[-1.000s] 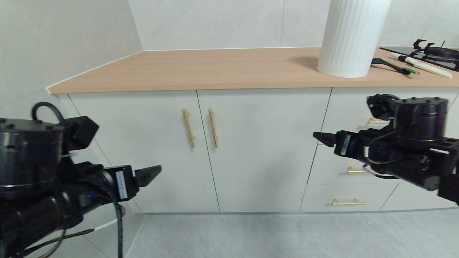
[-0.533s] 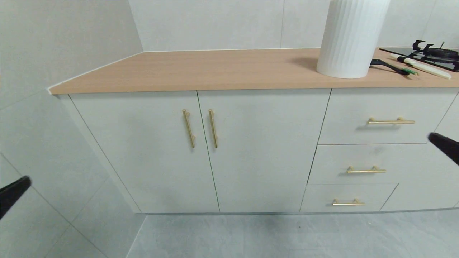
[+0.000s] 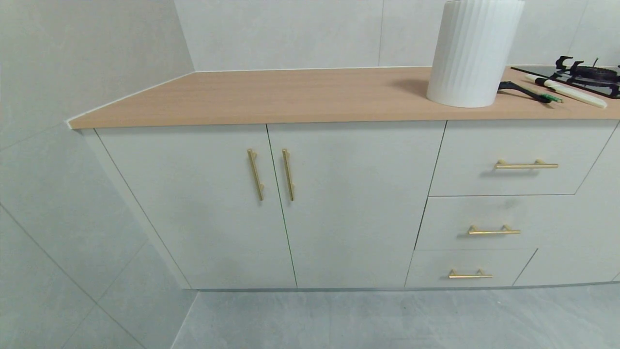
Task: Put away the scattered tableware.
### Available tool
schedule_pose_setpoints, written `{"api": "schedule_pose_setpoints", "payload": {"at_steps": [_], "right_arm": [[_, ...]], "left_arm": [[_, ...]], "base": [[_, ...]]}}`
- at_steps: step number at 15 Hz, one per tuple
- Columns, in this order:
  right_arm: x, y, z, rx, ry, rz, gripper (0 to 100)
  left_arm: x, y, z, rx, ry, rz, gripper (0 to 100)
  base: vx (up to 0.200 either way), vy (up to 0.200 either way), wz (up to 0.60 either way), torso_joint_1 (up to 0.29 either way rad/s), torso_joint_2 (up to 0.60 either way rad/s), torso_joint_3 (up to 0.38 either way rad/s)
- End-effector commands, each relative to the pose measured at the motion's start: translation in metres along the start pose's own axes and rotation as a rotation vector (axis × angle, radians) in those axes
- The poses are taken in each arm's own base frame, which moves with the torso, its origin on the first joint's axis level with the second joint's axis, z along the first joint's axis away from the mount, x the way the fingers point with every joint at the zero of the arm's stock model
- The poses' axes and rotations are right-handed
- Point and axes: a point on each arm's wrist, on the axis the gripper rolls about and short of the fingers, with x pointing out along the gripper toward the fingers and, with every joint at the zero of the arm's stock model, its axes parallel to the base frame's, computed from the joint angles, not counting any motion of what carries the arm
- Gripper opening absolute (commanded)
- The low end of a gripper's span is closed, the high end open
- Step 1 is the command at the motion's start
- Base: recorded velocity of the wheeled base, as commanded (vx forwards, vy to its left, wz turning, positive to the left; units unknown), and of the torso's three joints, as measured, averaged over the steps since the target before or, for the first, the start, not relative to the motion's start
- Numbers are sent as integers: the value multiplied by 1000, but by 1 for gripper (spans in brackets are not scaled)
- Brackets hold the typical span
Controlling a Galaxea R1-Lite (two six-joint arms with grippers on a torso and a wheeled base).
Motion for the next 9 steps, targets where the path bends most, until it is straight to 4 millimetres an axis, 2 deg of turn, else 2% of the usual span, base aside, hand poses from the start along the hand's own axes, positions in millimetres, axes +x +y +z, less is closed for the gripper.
{"api": "schedule_pose_setpoints", "payload": {"at_steps": [1,2,3,4,6,8,9], "right_arm": [[-16,-3,-5,7,-50,-131,100],[-18,-1,-9,0,-44,-166,100],[-24,2,-22,-17,-44,-185,100],[-24,5,-34,-40,-21,-179,100],[-17,10,-63,-59,50,-108,100],[-10,17,-93,-63,83,16,100],[-9,18,-96,-53,79,56,100]], "left_arm": [[-11,1,-6,-17,-47,56,100],[-14,0,-6,-13,-57,85,100],[-25,-2,-12,0,-99,131,100],[-27,-3,-19,7,-102,118,100],[-20,-4,-33,26,-52,113,100],[-6,-8,-61,56,22,87,100],[2,-11,-74,61,13,42,100]], "base": [[0,0,0,0,0,0],[0,0,0,0,0,0],[0,0,0,0,0,0],[0,0,0,0,0,0],[0,0,0,0,0,0],[0,0,0,0,0,0],[0,0,0,0,0,0]]}}
